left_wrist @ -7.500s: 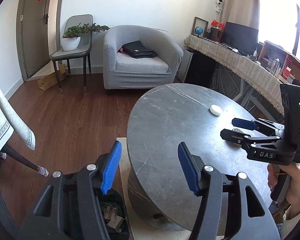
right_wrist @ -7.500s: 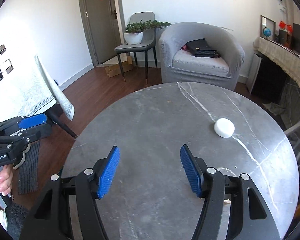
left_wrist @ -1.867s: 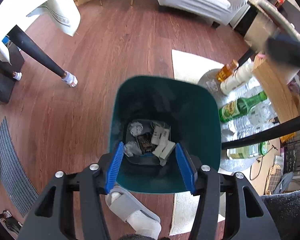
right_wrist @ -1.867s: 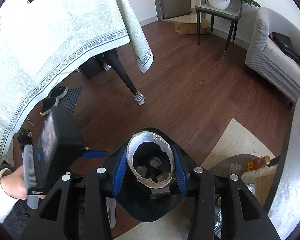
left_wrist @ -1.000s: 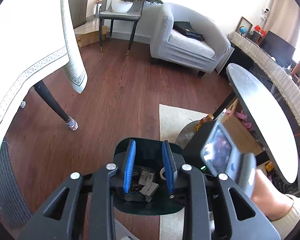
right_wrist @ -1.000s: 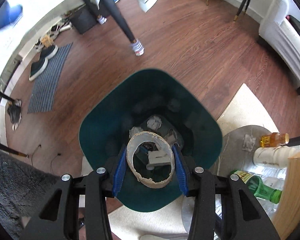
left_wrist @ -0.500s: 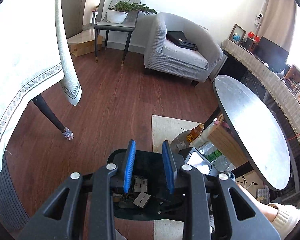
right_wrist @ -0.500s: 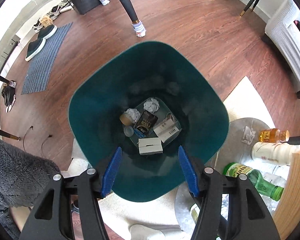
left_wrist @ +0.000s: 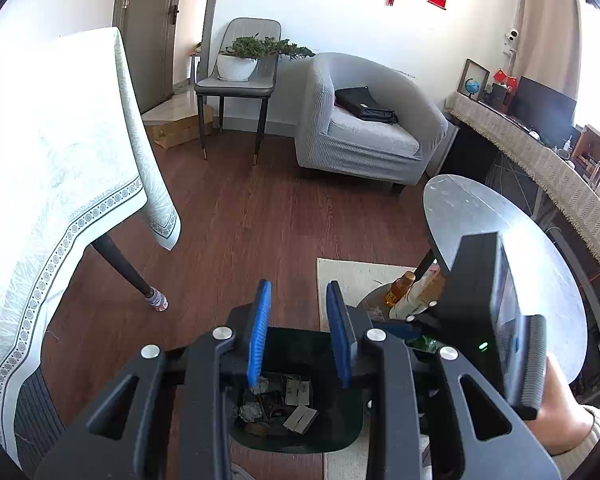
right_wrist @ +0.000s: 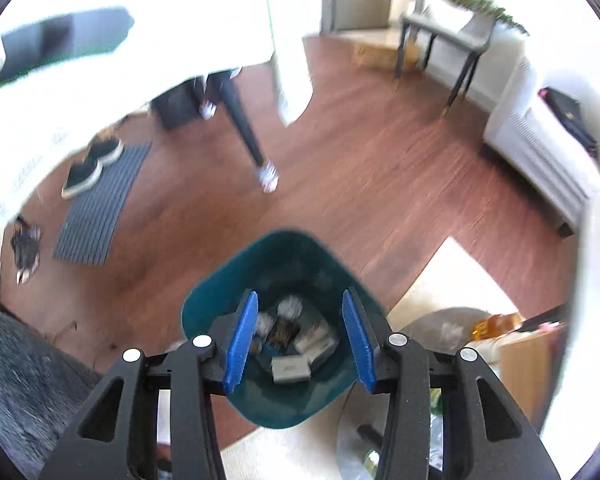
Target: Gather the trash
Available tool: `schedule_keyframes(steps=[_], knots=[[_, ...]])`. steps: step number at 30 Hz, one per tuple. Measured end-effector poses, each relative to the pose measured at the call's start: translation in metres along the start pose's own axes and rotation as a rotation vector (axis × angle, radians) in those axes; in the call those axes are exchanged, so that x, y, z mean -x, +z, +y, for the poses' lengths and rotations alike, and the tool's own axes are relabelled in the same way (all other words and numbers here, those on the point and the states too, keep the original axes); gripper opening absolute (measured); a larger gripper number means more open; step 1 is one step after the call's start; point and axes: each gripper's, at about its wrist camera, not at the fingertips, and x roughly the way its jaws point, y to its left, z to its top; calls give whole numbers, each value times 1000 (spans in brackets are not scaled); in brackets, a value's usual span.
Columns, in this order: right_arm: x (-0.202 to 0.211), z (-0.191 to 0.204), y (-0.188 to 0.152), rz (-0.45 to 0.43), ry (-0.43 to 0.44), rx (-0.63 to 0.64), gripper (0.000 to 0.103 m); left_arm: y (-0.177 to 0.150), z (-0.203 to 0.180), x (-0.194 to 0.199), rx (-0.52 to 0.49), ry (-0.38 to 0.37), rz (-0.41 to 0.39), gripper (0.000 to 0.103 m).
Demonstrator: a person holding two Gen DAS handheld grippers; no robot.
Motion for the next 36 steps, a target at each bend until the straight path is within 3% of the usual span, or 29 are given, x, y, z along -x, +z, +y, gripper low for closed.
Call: schedule_keyframes(steps=[5,12,20,25,31,36], knots=[[44,-19,-1,-110,-56,-61,45,-2,-9,5,-3,-3,-4,36],[101,-47,-42,-209,-133,-193,45,-13,-26,28,-27,17,-45,62],[166,-84,-116,-294,-271,-387,73,-38,-41,50,-48,66,-87,91],[197,-98,-161,-329,-338,-467,90,-51,-49,55,-78,116,-96,96],[226,-105,-206,-352,-415,-529,94,-61,-53,52,-80,101,-49,100],[229,-111,-223,-362,-415,-555,97,-66,-55,58,-62,129,-74,100]])
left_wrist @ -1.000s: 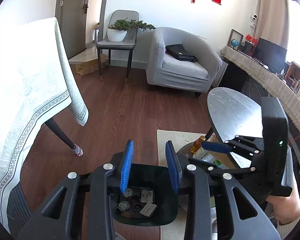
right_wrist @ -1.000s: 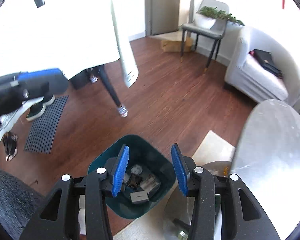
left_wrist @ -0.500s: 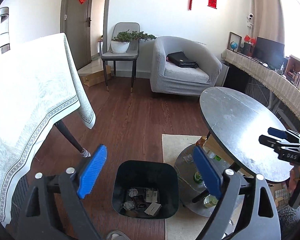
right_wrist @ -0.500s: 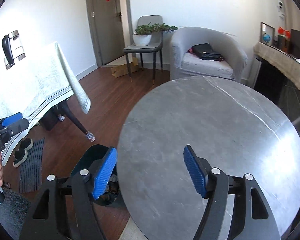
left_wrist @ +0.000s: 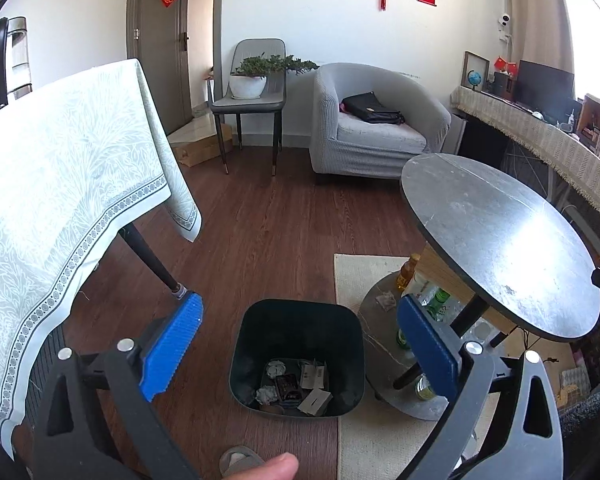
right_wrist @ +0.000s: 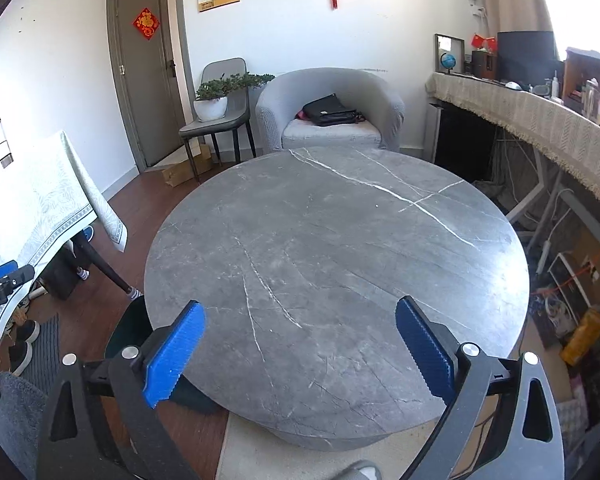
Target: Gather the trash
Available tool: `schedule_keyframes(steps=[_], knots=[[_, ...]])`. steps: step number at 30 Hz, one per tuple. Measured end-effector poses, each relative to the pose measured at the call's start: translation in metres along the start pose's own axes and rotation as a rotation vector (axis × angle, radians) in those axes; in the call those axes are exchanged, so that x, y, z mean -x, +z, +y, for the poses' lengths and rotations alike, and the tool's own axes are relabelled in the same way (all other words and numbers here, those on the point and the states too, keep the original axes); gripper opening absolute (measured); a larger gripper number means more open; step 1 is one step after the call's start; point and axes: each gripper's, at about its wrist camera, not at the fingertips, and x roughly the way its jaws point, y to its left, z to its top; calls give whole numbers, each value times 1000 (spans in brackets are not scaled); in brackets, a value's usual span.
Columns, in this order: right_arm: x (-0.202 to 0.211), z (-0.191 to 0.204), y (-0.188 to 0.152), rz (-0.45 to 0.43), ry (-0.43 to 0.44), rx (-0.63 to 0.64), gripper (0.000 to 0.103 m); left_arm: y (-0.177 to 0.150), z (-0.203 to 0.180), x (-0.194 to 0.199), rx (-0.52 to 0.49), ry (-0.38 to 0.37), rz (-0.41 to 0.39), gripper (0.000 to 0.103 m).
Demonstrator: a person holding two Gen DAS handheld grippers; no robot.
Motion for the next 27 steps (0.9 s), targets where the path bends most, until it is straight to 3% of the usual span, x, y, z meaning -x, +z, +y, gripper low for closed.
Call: schedule_keyframes(steps=[11,27], knots=[[-4,20,-3,39,139,91,98,-3,-6,0,-11,15,18,100],[0,27,-2,38,164,119,98,-3,-7,-7,3,6,53,100]])
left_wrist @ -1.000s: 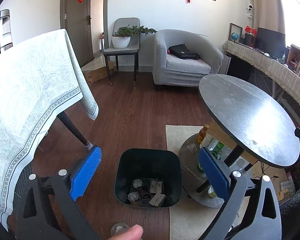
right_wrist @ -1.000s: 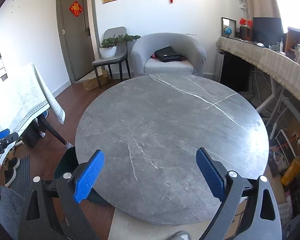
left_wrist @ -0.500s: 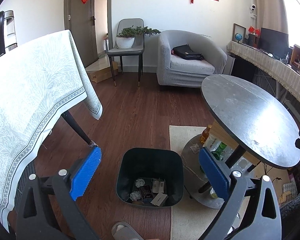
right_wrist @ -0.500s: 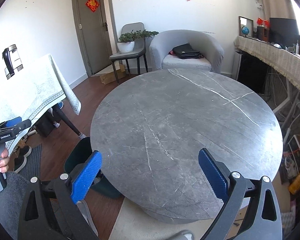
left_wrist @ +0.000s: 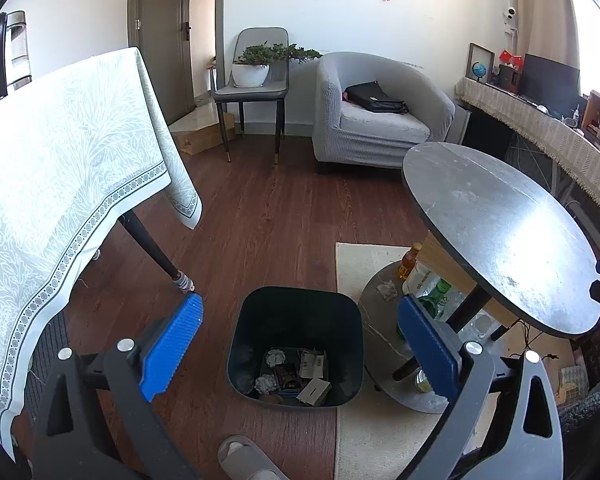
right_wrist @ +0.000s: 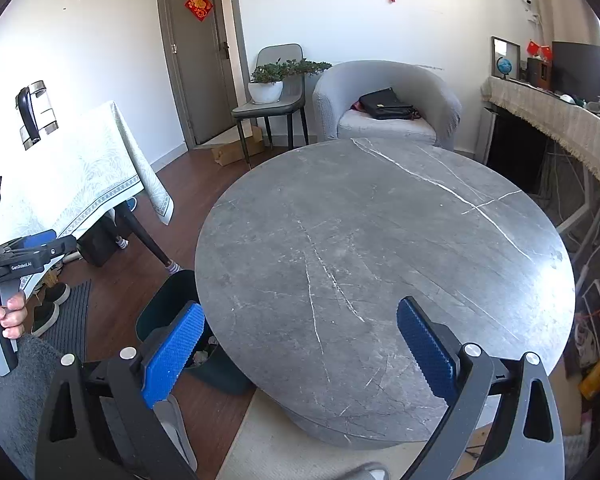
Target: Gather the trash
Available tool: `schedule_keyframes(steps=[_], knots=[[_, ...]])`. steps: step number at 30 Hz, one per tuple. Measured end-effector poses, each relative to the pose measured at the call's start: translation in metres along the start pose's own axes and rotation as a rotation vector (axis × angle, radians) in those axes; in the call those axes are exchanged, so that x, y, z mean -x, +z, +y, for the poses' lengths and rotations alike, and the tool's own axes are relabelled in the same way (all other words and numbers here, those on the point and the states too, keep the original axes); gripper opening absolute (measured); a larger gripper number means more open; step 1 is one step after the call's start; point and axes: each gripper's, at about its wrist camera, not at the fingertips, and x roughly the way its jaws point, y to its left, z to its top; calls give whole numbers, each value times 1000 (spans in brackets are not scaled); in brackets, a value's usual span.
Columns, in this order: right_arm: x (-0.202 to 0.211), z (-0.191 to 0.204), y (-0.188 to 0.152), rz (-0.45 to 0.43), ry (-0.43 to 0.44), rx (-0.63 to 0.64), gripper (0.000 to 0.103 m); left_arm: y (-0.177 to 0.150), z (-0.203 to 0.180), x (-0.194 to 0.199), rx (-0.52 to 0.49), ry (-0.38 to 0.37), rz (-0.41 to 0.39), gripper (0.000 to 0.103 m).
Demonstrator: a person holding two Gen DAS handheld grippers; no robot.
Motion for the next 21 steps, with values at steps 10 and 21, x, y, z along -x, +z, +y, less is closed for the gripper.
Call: schedule_keyframes(steps=[10,21], knots=[[0,1,0,3,1,2,98,0,-4,0,-4,-1,2,99],[-1,3,2,4,0,5,98,0,-3,0,-6,-2,1,99]])
